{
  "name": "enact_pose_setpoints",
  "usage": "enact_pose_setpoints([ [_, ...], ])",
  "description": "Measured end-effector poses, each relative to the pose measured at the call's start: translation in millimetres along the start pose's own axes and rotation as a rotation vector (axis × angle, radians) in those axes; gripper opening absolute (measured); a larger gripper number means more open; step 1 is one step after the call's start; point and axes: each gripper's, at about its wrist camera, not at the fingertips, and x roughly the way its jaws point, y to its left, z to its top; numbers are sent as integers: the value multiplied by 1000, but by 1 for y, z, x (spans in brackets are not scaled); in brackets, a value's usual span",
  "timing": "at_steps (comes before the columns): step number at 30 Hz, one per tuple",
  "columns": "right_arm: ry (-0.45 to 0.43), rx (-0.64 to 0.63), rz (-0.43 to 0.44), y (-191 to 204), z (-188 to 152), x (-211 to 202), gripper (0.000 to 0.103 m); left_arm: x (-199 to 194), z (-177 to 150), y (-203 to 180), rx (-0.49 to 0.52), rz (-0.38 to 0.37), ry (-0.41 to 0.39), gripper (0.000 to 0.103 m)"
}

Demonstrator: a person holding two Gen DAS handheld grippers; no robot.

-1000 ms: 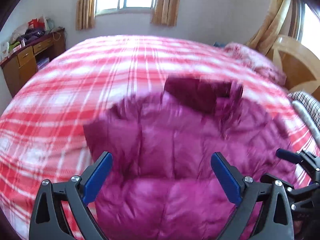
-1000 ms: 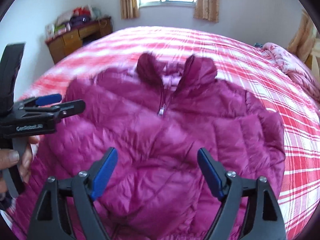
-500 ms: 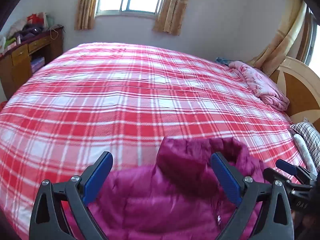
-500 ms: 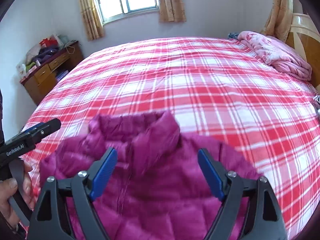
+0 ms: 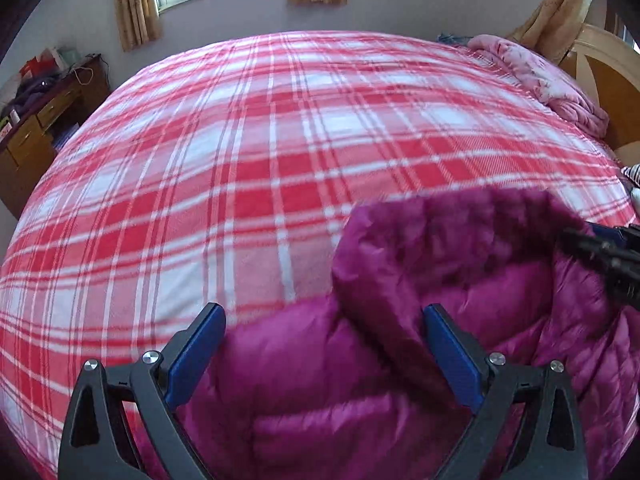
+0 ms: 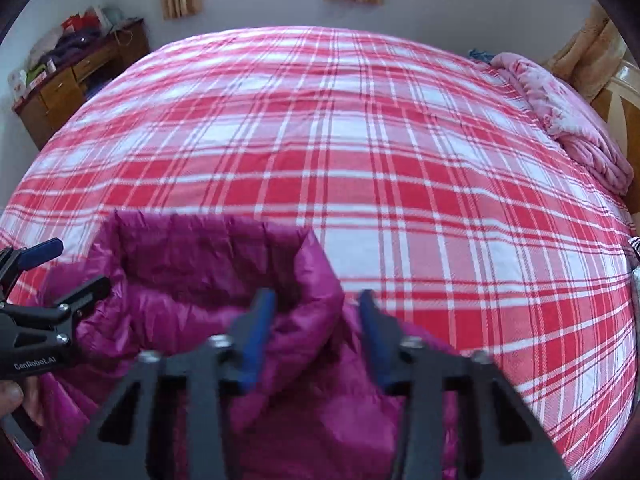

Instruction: Fold large clothes

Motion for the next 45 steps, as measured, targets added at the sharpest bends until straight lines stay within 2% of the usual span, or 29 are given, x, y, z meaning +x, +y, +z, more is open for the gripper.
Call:
enact_pose_setpoints([
  [6, -45, 25, 6, -19, -35, -10, 16, -13, -30, 12, -16, -25, -15, 99],
  [10, -56, 60, 20, -28, -48, -2, 16, -54, -27, 20, -93, -99, -156, 99],
  [14, -80, 75, 21, -27, -53, 3, 16, -76, 1, 19, -136, -72, -281, 99],
  [17, -88, 60, 10, -24, -57, 5, 16, -51, 27, 14, -142, -38, -257, 99],
  [19, -89, 55, 11, -25, -61, 5, 16, -24, 35, 7, -119, -1, -184, 99],
  [23, -88, 61, 56, -33, -64, 0, 16, 10, 5, -5, -52, 30, -61, 99],
  [24, -92, 72, 82, -37, -64, -5, 19, 11, -5, -5, -48, 33, -50, 99],
  [26, -120, 99, 93, -42, -64, -19, 33, 13, -16, -7, -35, 35, -62, 99],
  [27, -154, 113, 84, -44, -64, -28, 44, 12, -18, -8, -32, 38, -72, 99],
  [28, -206, 133, 75, -45, -62, -41, 49, 11, -19, -9, -32, 41, -79, 99],
  [32, -306, 160, 110, -33, -40, -68, 50, 12, -20, -10, -29, 44, -88, 99],
  [34, -287, 117, 115, -15, -24, -59, 50, 10, -20, -10, -27, 44, -93, 99],
  [36, -205, 97, 152, 1, -13, -34, 49, 6, -17, -12, -33, 46, -107, 99],
  [38, -134, 95, 154, 7, -13, -11, 49, -16, -13, -10, -60, 15, -178, 99],
  [41, -106, 76, 154, 10, -26, 3, 49, -55, 0, -16, -59, -33, -310, 99],
  [42, -99, 68, 152, 10, -32, 6, 49, -61, 4, -21, -50, -54, -327, 99],
  [44, -92, 64, 157, 8, -39, 9, 48, -62, 12, -37, -6, -120, -309, 99],
  [45, -91, 69, 162, 6, -41, 9, 48, -58, 13, -44, 12, -129, -292, 99],
])
